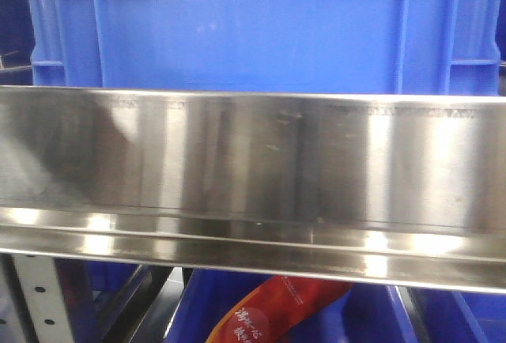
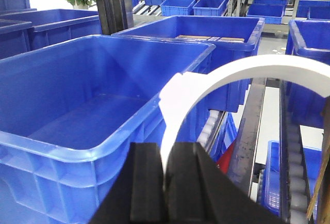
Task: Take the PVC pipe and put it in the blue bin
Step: 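Move both held pipe pieces over the open blue bin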
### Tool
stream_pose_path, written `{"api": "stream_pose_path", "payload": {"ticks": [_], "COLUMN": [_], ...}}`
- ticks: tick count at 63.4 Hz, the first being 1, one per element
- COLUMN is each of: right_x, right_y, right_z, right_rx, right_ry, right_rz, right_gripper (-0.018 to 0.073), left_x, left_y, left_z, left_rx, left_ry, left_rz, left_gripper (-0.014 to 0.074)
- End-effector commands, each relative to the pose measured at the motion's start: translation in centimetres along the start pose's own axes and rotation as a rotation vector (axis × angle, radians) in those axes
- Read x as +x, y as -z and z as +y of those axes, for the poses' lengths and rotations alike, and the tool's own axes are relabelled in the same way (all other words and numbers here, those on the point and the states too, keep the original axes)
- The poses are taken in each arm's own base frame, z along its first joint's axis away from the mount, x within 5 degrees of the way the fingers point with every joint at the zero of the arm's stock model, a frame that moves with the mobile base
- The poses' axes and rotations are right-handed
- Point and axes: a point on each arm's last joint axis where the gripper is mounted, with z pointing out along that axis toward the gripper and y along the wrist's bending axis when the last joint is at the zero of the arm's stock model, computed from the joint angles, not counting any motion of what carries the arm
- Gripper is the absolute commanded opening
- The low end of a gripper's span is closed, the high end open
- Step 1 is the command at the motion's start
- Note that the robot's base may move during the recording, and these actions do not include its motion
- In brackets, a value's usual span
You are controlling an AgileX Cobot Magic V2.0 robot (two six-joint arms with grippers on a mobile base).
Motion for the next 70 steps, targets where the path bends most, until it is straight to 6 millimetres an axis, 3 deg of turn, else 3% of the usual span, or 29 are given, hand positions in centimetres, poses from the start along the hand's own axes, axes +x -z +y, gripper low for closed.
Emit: {"api": "stream_pose_path", "payload": {"ticks": [1,44,70], "right_x": [-0.4,-0.4,-0.4], "right_y": [0.2,0.2,0.2], "right_z": [0.0,0.0,0.0], "right_rx": [0.007,0.007,0.004], "right_ry": [0.013,0.013,0.007], "right_rz": [-0.040,-0.040,-0.043], "right_gripper": [-0.0169,-0.0169,-0.0169], "left_x": [-0.4,-1.5,-1.5], "left_y": [0.1,0.2,0.3], "left_z": [0.0,0.0,-0.1], "left_rx": [0.001,0.006,0.010], "left_ry": [0.015,0.043,0.050], "left_rz": [-0.037,-0.163,-0.147], "left_gripper": [-0.0111,-0.0111,-0.0111]}}
